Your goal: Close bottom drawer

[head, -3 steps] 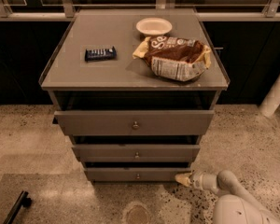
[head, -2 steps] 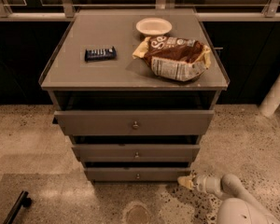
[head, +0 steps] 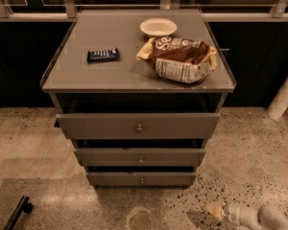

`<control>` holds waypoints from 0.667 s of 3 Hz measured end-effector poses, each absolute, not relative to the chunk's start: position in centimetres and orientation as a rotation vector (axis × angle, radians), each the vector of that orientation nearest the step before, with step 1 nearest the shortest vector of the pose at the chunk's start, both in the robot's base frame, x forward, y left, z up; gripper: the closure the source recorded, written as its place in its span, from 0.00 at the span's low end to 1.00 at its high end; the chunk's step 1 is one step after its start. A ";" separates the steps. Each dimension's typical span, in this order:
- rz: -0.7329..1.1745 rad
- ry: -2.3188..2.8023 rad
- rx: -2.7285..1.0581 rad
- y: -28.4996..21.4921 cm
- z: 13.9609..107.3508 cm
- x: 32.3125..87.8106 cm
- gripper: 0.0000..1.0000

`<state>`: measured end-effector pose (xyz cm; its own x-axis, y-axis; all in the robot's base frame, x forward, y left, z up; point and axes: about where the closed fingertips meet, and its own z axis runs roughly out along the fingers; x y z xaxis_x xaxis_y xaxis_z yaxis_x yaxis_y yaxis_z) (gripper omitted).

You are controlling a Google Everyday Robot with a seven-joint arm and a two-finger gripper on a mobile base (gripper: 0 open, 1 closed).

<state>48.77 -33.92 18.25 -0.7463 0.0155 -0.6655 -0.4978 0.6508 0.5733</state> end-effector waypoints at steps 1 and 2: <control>1.074 2.233 -0.302 -34.0 17.7 44.7 0.58; 1.078 2.234 -0.307 -33.8 17.6 44.9 0.34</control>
Offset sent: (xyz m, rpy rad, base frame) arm -0.0406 -0.0027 -0.0043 0.0390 0.0401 -0.0307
